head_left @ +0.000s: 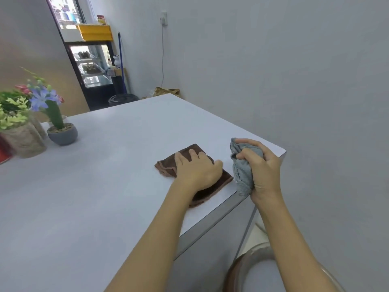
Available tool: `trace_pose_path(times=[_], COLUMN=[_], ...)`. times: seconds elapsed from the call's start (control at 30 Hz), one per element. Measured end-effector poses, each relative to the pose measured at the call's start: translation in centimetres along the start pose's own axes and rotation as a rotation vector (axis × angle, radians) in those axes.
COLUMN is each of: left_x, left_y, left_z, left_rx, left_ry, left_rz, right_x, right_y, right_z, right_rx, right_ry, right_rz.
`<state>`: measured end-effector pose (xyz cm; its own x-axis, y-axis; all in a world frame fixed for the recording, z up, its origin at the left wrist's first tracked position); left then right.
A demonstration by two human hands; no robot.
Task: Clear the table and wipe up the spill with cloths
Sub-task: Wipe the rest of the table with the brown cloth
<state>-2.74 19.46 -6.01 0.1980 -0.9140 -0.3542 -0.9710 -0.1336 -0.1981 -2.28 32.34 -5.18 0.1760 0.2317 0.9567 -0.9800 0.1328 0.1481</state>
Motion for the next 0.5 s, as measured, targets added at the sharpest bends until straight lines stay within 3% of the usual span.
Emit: trace_pose_path(times=[0.1, 0.17, 0.37, 0.5], left_x=[0.1, 1.9, 4.4, 1.4], left_y=[-0.5, -1.7, -1.3, 0.4], left_z=[2.1, 2.5, 1.4, 1.4], left_rx=[-0.176, -0.182, -0.177, -0.130], left_ry=[0.104, 0.116, 0.085, 0.113], left_rz=[0.064, 0.105, -0.095, 0.131], right_x=[0.2, 0.3, 0.2, 0.8], right_y=[0.0, -0.1, -0.7, -0.7], right_z=[0.2, 0.2, 0.5, 0.6], right_rx=[-0.002, 0.009, 0.043, 0.035], right_ry=[-0.017, -0.011, -0.014, -0.003], right_rz=[-0.007, -0.007, 0.004, -0.006])
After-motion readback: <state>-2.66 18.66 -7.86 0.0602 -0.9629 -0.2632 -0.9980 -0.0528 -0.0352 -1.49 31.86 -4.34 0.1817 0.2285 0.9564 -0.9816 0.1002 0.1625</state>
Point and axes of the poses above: each hand's wrist, its own y-axis towards the middle knuckle, its own z-axis out of the palm, x = y × z, the point moved 1 cm from there along y, towards the middle knuckle, and after that the axes turned 3 degrees about -y, right-handed, at the moved point
